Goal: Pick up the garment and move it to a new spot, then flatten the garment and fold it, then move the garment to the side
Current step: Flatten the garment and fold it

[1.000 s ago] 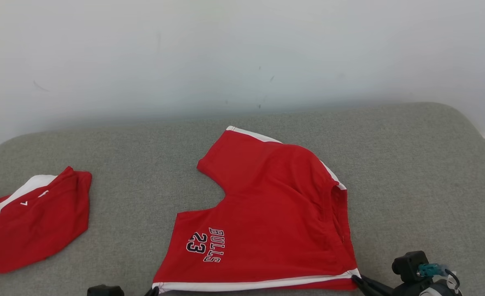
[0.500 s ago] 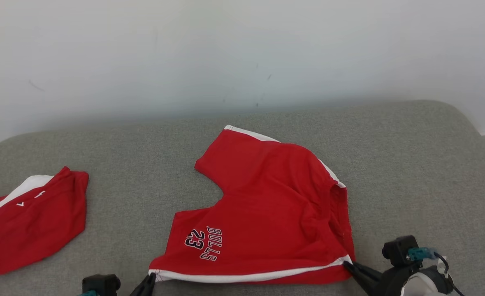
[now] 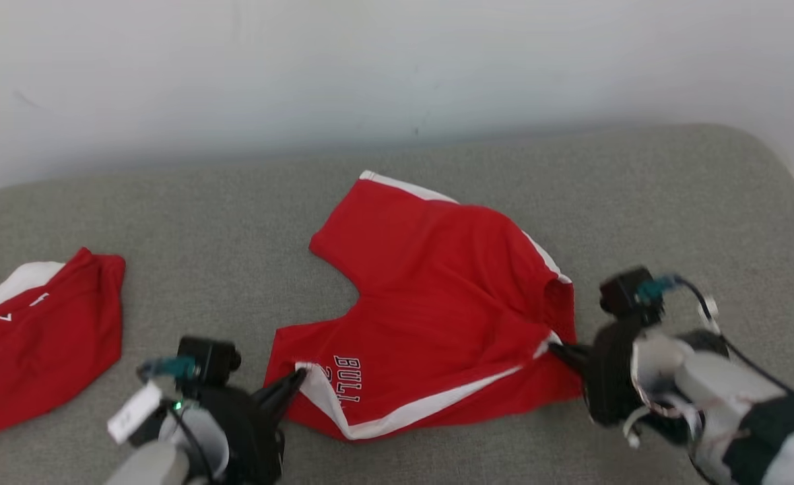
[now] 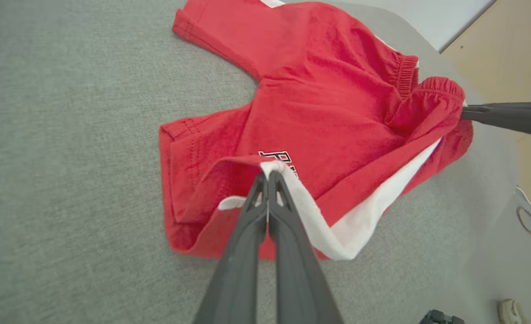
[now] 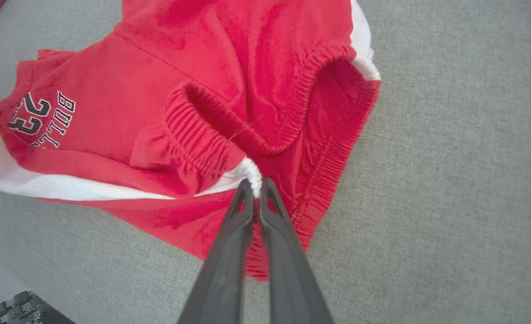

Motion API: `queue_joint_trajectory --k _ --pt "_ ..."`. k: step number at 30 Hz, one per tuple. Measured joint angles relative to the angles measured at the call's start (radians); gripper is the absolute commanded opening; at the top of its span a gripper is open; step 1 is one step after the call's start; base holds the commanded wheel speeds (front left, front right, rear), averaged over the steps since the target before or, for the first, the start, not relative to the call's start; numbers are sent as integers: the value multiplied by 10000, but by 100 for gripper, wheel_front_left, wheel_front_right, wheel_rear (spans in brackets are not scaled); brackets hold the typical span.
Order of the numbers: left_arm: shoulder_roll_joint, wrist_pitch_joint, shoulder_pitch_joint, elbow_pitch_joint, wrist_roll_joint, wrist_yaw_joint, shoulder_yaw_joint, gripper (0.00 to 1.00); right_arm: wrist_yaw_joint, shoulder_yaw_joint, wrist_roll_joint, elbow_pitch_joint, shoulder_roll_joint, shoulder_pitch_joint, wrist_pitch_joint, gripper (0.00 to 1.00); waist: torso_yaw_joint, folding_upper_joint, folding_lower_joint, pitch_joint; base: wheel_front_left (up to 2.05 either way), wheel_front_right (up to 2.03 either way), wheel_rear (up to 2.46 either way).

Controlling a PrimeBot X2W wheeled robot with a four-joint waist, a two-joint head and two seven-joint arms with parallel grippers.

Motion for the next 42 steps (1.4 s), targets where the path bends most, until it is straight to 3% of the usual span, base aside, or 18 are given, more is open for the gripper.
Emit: queue_joint_trajectory --k 4,7,9,10,12,14,17,19,23,26,32,42 --pt "36 1862 -1478 395 -660 52 -81 0 -146 -100 573 546 656 -1658 1856 0 -51 1 0 482 0 0 0" --pt "-12 3304 -3281 872 -1298 59 173 0 -606 -422 784 1269 1022 -3409 2999 0 -84 3 2 880 0 0 0" --pt "-412 3666 -4659 1212 -1649 144 650 0 -828 -865 777 1705 1066 -4748 3258 0 -88 3 1 1155 0 0 0" --pt "-700 3578 -5508 1390 -1653 148 1020 0 -851 -1037 677 1891 1035 -5504 3200 0 -83 4 2 1298 0 0 0" --pt "-1220 2713 -7346 1632 -1482 652 1979 0 -842 -1448 46 2163 951 -7052 2452 0 -56 4 4 1578 0 0 0" --pt "-1496 1267 -8992 1710 -1016 1432 2951 0 -828 -2220 -508 2142 869 -8434 740 0 -6 3 3 1865 0 0 0" --pt "-1628 -525 -9871 1267 -849 1883 3718 0 -546 -2642 -1099 1528 602 -9246 -1221 0 98 -2 -3 2285 0 0 0" --pt "-1616 -1195 -9470 965 -815 1933 3831 0 -355 -2571 -1317 1204 686 -8928 -2194 0 171 -1 -3 2577 0 0 0" --pt "-1657 -1873 -7385 1043 -627 1429 3166 0 382 -2000 -1593 1198 803 -6702 -3549 0 290 4 6 3134 0 0 0" --pt "-1546 -2148 -5729 1127 -435 909 2431 0 585 -1590 -1626 1446 675 -5183 -4257 0 382 4 2 3410 0 0 0" --pt "-888 -2685 -3885 1444 267 395 1379 0 709 -1081 -1496 1860 633 -3247 -5037 0 480 3 -1 3349 0 0 0" --pt "-201 -3359 -2248 1622 886 299 700 0 761 -604 -1358 1751 518 -1306 -5120 0 331 0 -3 2341 0 0 0"
